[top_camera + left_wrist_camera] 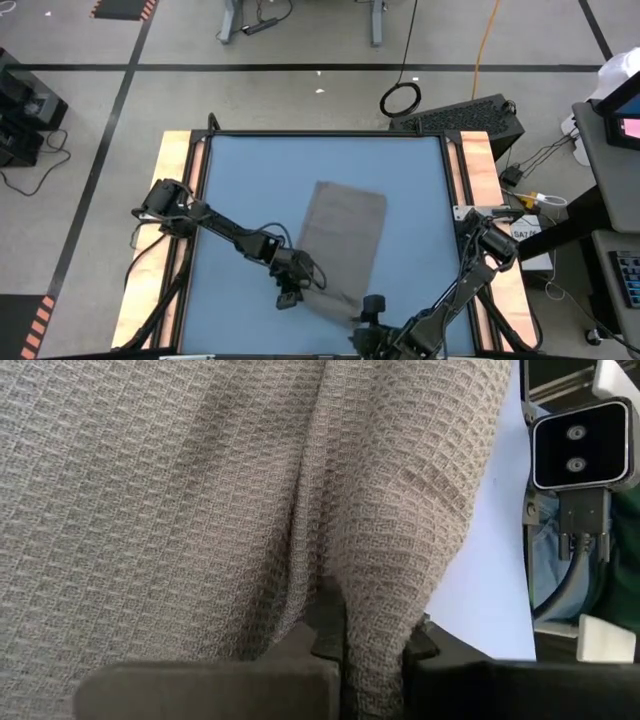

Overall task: Roll towel
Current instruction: Roll the gray towel

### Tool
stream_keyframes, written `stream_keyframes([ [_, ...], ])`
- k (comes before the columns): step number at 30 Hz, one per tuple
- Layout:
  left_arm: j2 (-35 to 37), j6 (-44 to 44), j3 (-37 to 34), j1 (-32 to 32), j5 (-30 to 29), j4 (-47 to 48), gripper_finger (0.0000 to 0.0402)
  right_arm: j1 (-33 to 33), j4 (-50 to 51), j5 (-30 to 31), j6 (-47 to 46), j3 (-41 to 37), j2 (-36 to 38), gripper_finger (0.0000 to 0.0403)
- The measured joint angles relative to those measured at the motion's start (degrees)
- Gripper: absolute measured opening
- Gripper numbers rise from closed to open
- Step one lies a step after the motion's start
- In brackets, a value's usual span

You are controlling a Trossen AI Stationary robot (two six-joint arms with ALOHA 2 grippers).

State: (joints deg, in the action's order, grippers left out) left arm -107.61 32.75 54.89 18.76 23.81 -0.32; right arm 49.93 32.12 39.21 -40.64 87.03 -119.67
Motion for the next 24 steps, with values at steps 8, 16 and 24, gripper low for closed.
stream_keyframes([
  [8, 0.0, 0.0, 0.0, 0.0, 0.0, 0.0, 0.0023, -2.0, 0.0, -0.1, 0.9, 0.1, -3.7, 0.0210],
  [16, 0.0, -0.1, 0.0, 0.0, -0.1, -0.3, 0.0023, -4.0, 5.7, -1.5, -5.6, 0.1, -4.5, 0.0238],
  [24, 0.0, -0.3, 0.0, 0.0, -0.6, -0.3, 0.0023, -4.7, 9.6, -4.7, -7.7, 3.0, -4.6, 0.0255],
])
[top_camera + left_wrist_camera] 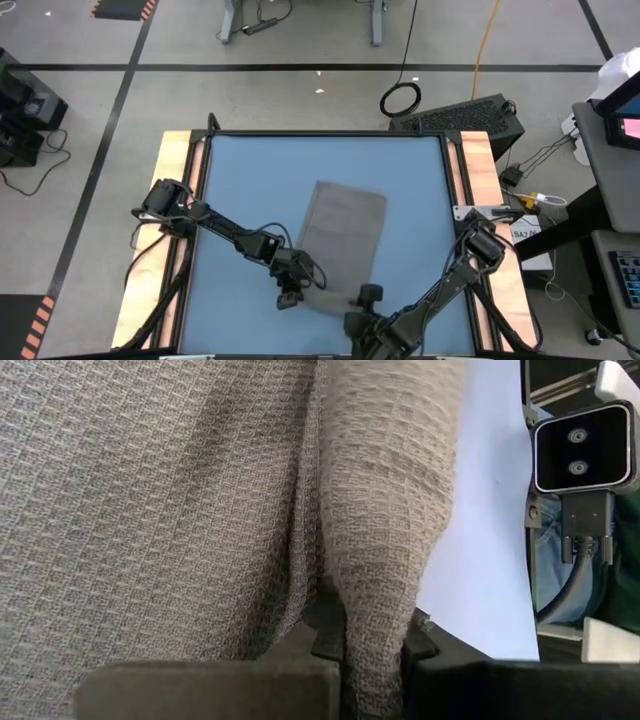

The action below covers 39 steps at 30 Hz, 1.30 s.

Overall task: Roll towel
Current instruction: Roll the gray towel

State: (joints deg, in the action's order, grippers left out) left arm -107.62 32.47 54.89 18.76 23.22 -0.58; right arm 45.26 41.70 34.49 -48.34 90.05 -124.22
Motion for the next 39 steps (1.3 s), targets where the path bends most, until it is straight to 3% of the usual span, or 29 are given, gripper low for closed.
stream_keyframes([
  [6, 0.0, -0.3, 0.0, 0.0, 0.0, 0.0, 0.0023, 0.0, 6.1, 0.4, 0.3, 3.8, 0.2, 0.0255],
  [9, 0.0, -0.4, 0.0, 0.0, -0.1, 0.0, 0.0023, -1.0, 4.8, -2.9, 0.0, 3.8, 0.1, 0.0266],
  [12, 0.0, -1.3, 0.0, 0.0, -0.1, 0.0, 0.0023, -2.5, 4.6, -7.4, -0.1, 3.7, 0.1, 0.0293],
  [18, 0.0, -1.4, 0.0, 0.0, -0.1, 0.0, 0.0023, -4.3, 5.7, -8.1, 1.0, 3.7, 0.1, 0.0369],
  [22, 0.0, -1.4, 0.0, 0.0, -0.1, 0.0, 0.0023, -5.6, 5.6, -13.6, 0.1, 3.2, -0.4, 0.0386],
  [25, 0.0, -1.5, 0.0, 0.0, -1.1, 0.0, 0.0023, -6.1, 5.5, -15.4, -1.3, 3.0, -1.3, 0.0364],
  [30, 0.0, -1.7, 0.0, 0.0, -7.8, -0.5, 0.0036, -5.9, 5.2, -15.4, -4.5, 3.0, -1.3, 0.0294],
  [39, 0.3, -2.8, 0.0, 0.8, -10.1, -0.5, 0.0142, -5.7, 4.0, -15.2, -5.6, 3.2, -3.1, 0.0168],
])
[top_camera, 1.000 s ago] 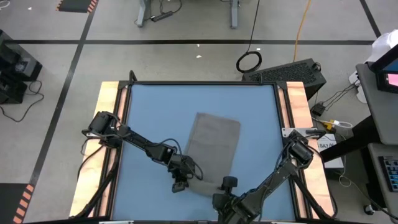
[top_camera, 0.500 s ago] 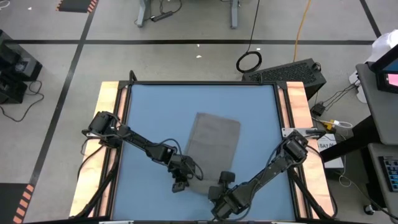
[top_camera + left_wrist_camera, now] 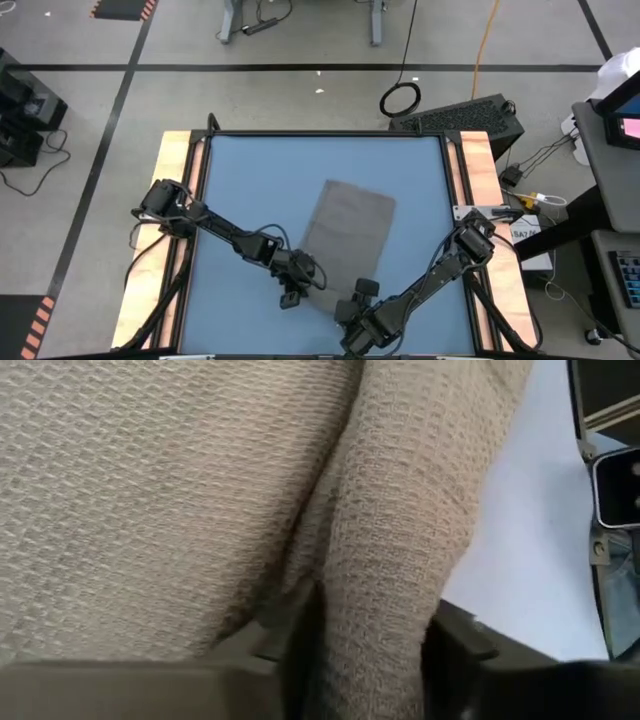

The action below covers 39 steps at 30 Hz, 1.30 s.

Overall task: Roll towel
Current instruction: Roll the gray towel

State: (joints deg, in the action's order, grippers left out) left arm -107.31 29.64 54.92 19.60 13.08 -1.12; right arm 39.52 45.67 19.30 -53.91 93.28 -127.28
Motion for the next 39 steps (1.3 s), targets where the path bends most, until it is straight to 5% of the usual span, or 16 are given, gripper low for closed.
stream_keyframes([
  [6, 3.1, -1.7, -0.1, -0.2, 4.7, 2.0, 0.0230, -0.1, -2.4, -2.6, 0.1, 0.1, -2.0, 0.0106],
  [12, 10.5, -4.3, -0.1, 1.6, 2.7, 5.3, 0.0282, -0.1, -2.9, -3.8, 0.0, -0.1, -0.9, 0.0048],
  [18, 14.1, -12.0, 0.1, 12.0, -19.2, 3.6, 0.0285, -0.2, -2.4, -4.2, 0.2, -0.3, 1.0, 0.0022],
  [25, 8.0, -22.6, 0.0, 23.5, -42.0, 3.4, 0.0286, -1.1, -1.4, -8.2, 1.0, -0.3, 1.8, 0.0019],
  [32, 3.3, -25.9, 0.0, 25.0, -50.5, 3.1, 0.0286, -1.6, -1.6, -9.5, 0.9, -0.3, 1.9, 0.0019],
  [39, 0.4, -27.3, 0.0, 22.5, -46.9, 3.1, 0.0286, -1.6, -1.6, -9.3, 0.6, -0.3, 2.0, 0.0019],
])
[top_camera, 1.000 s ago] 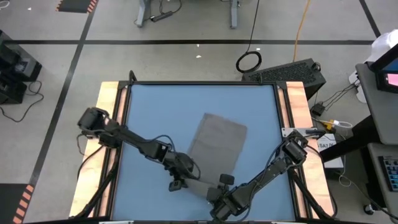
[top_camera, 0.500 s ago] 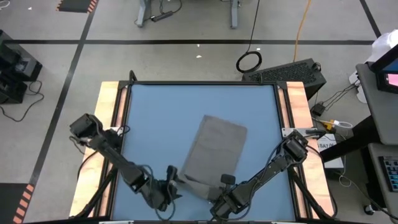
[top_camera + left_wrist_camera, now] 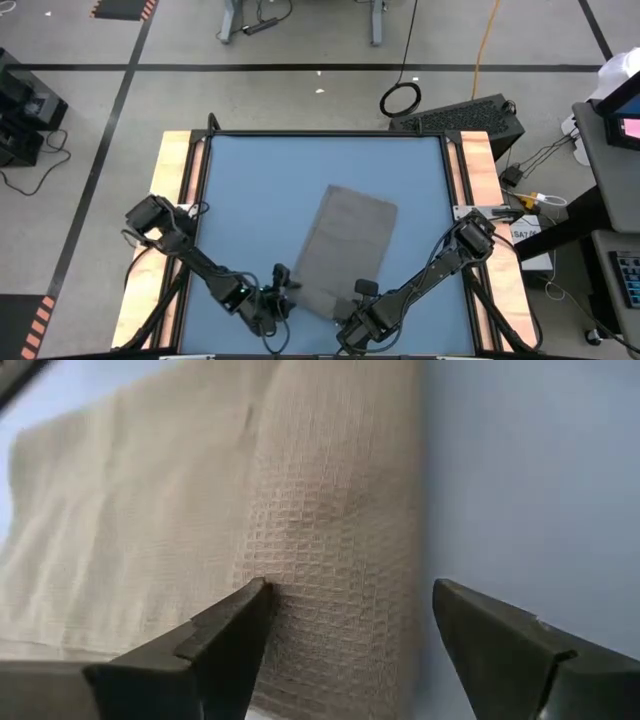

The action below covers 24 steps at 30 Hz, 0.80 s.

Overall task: Roll towel
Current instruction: Roll the gray towel

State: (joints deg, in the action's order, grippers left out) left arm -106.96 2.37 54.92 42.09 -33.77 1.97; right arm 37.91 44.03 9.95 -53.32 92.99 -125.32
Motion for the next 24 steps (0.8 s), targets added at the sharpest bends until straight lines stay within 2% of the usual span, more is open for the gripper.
stream_keyframes([
  [8, -2.1, 1.5, 0.0, -3.3, 1.1, -0.2, 0.0286, 0.1, 0.0, 0.1, 4.6, 0.0, 0.0, 0.0018],
  [12, -1.9, 5.1, 0.2, -5.9, 6.9, 0.4, 0.0264, 0.1, 0.0, 0.2, 11.3, 0.0, 0.1, 0.0018],
  [15, -1.7, 9.9, 0.8, -7.9, 14.1, 3.5, 0.0213, -0.4, 0.0, 0.3, 17.1, 0.0, 0.1, 0.0018],
  [22, -0.9, 23.3, 0.8, -8.0, 28.1, 6.0, 0.0040, -1.6, -1.9, -1.5, 27.7, 0.1, 0.1, 0.0018],
  [24, 0.2, 27.0, 0.8, -6.8, 34.1, 5.1, 0.0020, -1.6, -3.8, -4.2, 30.9, 0.1, 0.1, 0.0018],
])
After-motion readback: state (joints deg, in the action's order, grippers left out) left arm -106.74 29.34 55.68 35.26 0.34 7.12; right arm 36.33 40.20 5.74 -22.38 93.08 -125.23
